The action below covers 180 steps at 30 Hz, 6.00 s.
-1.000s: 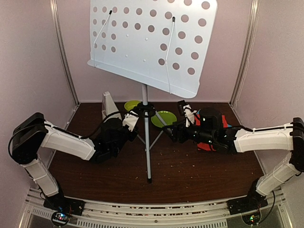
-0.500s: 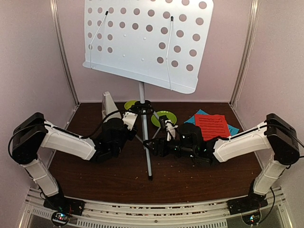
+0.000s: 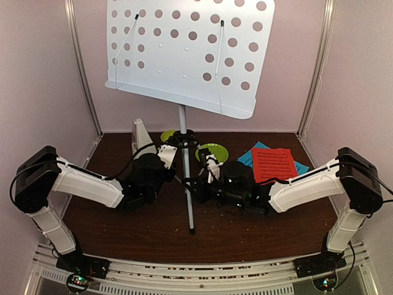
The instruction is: Set up the instrument practice props
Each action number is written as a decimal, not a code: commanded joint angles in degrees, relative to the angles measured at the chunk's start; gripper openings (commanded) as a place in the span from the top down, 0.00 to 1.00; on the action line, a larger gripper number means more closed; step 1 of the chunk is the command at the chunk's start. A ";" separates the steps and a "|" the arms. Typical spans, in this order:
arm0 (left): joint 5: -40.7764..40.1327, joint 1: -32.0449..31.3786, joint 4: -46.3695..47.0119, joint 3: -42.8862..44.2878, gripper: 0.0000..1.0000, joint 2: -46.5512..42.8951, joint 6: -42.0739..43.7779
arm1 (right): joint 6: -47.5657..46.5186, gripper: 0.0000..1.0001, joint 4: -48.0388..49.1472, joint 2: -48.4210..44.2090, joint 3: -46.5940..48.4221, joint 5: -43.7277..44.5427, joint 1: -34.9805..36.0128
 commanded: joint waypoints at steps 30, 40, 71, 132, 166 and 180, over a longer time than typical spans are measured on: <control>46.28 15.03 -3.71 -16.23 0.39 -12.66 3.11 | -10.56 1.00 -17.49 -10.37 -0.89 -10.01 -6.11; 48.81 15.33 -5.63 -8.51 0.46 -4.52 5.79 | -15.06 1.00 -21.89 -11.42 -0.58 -14.21 -10.08; 40.45 15.43 -6.40 -7.10 0.99 -2.68 1.56 | -21.56 1.00 -29.13 -12.42 0.70 -17.28 -16.59; 41.33 10.25 -6.22 -16.17 0.38 -10.71 -6.50 | -14.46 0.20 -30.05 -23.24 -6.56 -24.68 -24.05; 38.53 9.98 -9.37 -17.59 0.02 -22.89 -8.92 | 21.25 0.29 -19.11 -26.06 -33.84 -14.07 -69.55; 37.97 9.98 -9.05 -17.83 0.02 -23.23 -8.57 | 22.06 0.59 -13.29 -22.04 -32.75 -14.44 -69.91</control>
